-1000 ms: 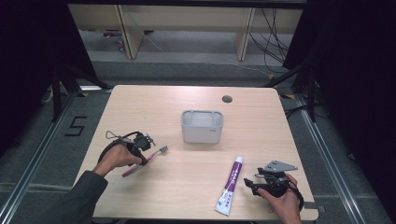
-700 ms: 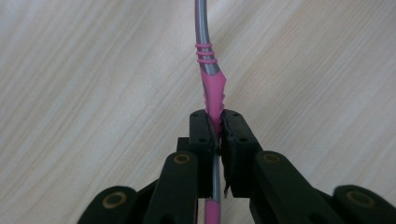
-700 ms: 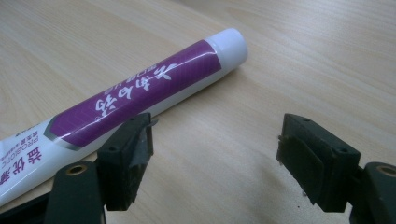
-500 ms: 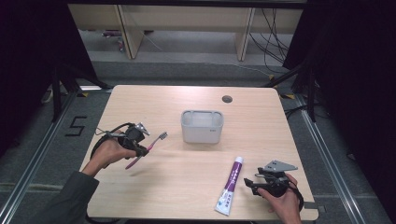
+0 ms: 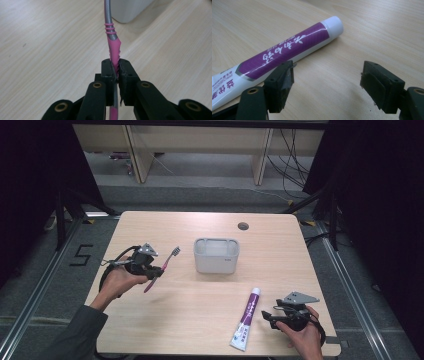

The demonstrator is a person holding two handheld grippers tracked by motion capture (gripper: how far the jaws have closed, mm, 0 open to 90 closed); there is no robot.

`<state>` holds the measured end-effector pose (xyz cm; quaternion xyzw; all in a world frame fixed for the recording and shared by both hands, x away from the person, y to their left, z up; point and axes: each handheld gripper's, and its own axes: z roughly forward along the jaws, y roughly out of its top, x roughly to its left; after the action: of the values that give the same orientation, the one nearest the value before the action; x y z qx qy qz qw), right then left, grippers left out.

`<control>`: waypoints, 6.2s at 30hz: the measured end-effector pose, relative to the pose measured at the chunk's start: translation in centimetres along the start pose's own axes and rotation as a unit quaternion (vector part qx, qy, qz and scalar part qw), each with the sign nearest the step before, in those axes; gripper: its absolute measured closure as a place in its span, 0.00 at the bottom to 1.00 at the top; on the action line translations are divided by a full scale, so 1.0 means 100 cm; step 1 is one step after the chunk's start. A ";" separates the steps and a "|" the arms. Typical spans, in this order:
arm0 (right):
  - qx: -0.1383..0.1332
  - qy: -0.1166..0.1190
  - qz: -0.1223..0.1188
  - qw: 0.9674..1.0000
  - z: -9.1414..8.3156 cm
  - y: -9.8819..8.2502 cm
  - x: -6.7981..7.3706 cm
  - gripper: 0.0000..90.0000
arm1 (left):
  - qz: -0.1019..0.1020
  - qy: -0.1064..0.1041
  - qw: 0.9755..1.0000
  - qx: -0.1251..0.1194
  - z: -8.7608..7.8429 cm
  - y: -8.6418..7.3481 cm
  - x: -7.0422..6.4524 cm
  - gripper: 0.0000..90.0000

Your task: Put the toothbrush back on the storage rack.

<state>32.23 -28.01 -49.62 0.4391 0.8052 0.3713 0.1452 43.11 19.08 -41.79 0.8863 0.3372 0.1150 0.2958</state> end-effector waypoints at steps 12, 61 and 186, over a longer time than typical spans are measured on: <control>-0.002 0.000 -0.008 1.000 0.001 0.000 -0.002 0.30 | -0.019 0.016 0.996 -0.087 -0.005 0.005 -0.005 0.92; -0.004 -0.001 -0.005 1.000 -0.001 0.001 -0.003 0.30 | -0.068 0.040 0.969 -0.235 0.000 0.045 -0.017 0.92; -0.005 0.006 -0.001 1.000 -0.002 -0.001 -0.003 0.30 | -0.133 0.054 0.946 -0.292 0.089 0.091 -0.023 0.92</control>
<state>32.28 -28.36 -49.60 0.4354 0.8046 0.3776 0.1429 49.78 8.13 -43.46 0.7010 0.4188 0.2155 0.5355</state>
